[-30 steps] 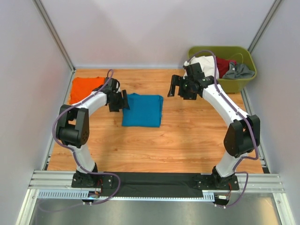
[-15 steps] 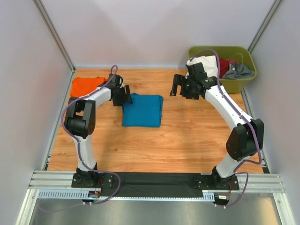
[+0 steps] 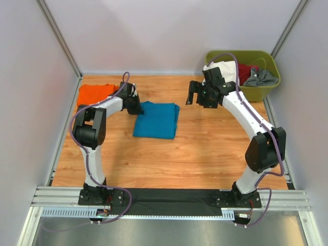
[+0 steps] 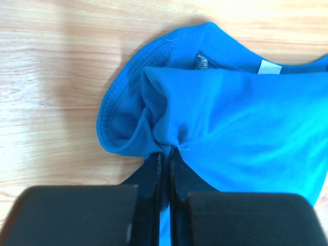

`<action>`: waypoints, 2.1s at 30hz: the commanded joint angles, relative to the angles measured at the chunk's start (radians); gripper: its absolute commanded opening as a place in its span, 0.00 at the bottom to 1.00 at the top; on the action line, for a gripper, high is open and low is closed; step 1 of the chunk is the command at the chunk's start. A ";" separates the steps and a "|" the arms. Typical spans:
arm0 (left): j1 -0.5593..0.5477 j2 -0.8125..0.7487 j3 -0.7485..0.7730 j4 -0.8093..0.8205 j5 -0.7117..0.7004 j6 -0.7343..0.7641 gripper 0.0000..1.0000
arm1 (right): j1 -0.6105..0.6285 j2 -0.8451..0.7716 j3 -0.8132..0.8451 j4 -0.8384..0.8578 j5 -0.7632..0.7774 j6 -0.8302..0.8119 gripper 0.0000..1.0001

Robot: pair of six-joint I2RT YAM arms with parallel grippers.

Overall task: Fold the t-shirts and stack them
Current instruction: Neatly place the folded tshirt to the corner

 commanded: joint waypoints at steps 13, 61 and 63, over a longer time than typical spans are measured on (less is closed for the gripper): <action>-0.004 -0.055 0.059 -0.140 -0.185 0.164 0.00 | -0.004 0.018 0.026 -0.003 0.048 -0.012 1.00; 0.004 0.156 0.154 -0.143 0.104 0.147 0.19 | -0.002 0.036 0.025 -0.029 0.014 -0.011 1.00; 0.005 0.169 0.174 -0.160 0.105 0.149 0.00 | -0.002 0.041 0.032 -0.034 0.019 -0.012 1.00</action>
